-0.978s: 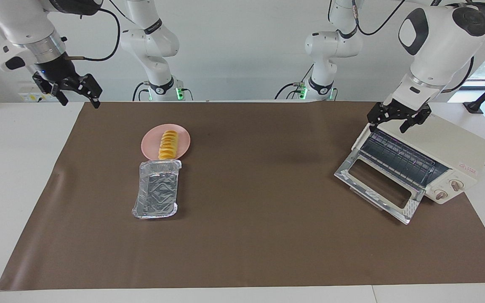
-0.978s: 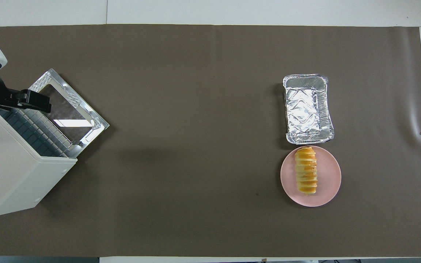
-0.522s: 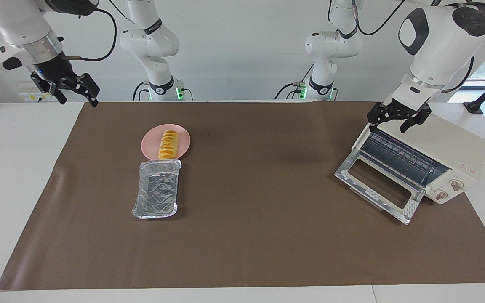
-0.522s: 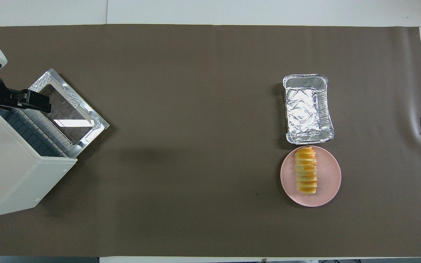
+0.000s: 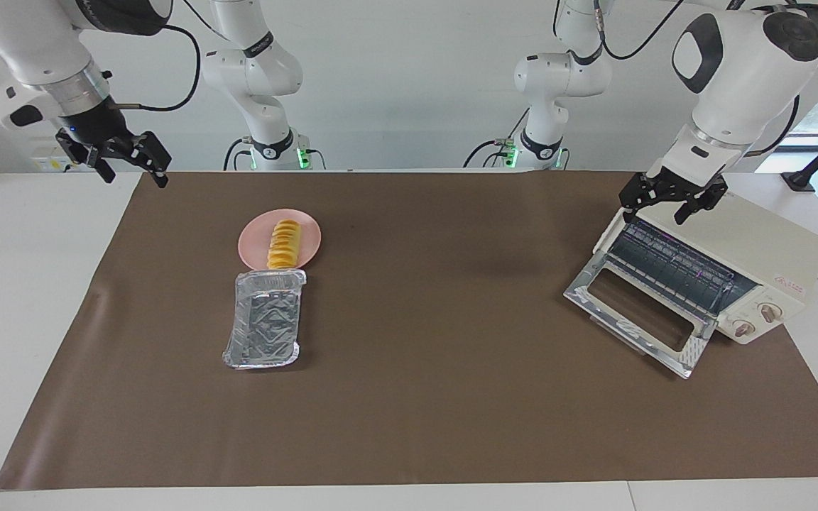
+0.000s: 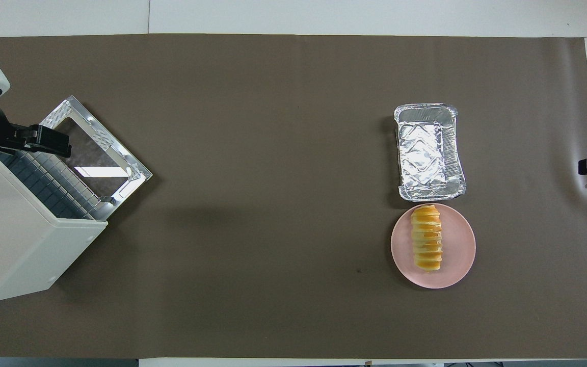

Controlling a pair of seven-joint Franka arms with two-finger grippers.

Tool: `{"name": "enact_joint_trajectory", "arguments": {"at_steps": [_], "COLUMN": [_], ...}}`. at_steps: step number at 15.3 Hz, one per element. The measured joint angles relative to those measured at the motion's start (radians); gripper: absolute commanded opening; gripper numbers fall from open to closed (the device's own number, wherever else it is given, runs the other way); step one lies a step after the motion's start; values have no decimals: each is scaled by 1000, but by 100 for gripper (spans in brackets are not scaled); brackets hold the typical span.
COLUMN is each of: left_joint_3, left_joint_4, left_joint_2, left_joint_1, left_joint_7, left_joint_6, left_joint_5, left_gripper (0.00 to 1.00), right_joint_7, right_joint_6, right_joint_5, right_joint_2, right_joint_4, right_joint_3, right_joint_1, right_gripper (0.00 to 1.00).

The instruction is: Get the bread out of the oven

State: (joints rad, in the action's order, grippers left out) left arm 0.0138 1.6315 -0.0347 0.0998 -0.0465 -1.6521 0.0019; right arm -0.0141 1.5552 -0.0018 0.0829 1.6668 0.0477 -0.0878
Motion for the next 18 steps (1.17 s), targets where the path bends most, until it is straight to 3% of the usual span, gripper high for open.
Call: {"name": "enact_joint_trajectory", "arguments": {"at_steps": [18], "left_joint_3": [0], "left_joint_4": [0], "left_joint_2": [0], "left_joint_1": [0], "left_joint_7": [0], "left_joint_6": [0], "left_joint_5": [0], "left_gripper": [100], "right_joint_7": [77], "right_joint_6": [32], "right_joint_5": [-4], "right_joint_2": [2], "right_joint_4": [11], "right_joint_3": [2], "right_joint_1": [22], "right_gripper": [100]}}
